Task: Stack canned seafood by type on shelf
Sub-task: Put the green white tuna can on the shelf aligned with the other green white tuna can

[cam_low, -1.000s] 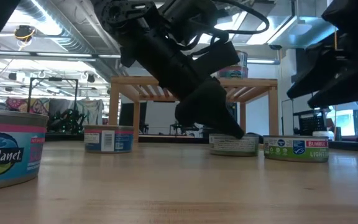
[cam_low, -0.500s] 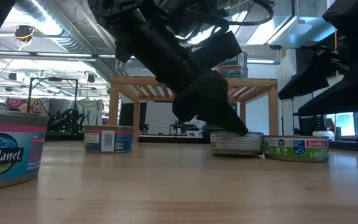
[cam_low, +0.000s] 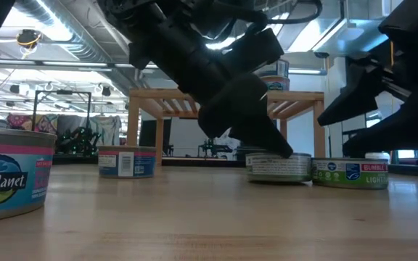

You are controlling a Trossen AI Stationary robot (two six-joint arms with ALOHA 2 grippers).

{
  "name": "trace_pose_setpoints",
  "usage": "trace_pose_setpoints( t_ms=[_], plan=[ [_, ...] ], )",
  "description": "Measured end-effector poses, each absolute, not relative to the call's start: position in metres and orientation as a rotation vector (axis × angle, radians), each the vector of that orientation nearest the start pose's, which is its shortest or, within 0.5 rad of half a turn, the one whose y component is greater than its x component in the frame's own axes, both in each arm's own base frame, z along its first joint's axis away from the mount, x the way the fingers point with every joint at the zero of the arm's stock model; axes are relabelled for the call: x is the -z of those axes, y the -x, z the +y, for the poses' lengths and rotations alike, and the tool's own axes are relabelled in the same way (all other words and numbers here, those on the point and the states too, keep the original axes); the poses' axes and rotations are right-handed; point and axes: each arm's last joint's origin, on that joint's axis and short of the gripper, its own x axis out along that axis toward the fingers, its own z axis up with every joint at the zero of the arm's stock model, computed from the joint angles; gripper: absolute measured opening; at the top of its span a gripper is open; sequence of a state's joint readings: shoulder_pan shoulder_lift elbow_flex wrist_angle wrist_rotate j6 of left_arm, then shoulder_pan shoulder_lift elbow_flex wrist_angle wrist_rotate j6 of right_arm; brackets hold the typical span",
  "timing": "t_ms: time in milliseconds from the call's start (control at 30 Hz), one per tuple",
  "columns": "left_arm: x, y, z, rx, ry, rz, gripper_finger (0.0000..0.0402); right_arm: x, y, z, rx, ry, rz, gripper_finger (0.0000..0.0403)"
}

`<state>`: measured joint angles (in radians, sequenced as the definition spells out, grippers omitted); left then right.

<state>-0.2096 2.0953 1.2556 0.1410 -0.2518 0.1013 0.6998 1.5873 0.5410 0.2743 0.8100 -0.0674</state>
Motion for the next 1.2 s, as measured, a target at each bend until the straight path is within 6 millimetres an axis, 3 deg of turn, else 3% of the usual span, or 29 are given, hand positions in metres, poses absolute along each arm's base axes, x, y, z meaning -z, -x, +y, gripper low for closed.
trace_pose_setpoints(
  t_ms=[800,1200],
  plan=[
    [-0.147,-0.424,-0.083,-0.020,-0.197,0.640,0.0001,-0.114,-0.235,0.168,0.157,0.763,0.597,0.0269],
    [-0.152,-0.424,-0.083,-0.021,-0.194,0.622,0.0002,-0.114,-0.239,0.160,0.209,0.781,0.619,0.0269]
  ],
)
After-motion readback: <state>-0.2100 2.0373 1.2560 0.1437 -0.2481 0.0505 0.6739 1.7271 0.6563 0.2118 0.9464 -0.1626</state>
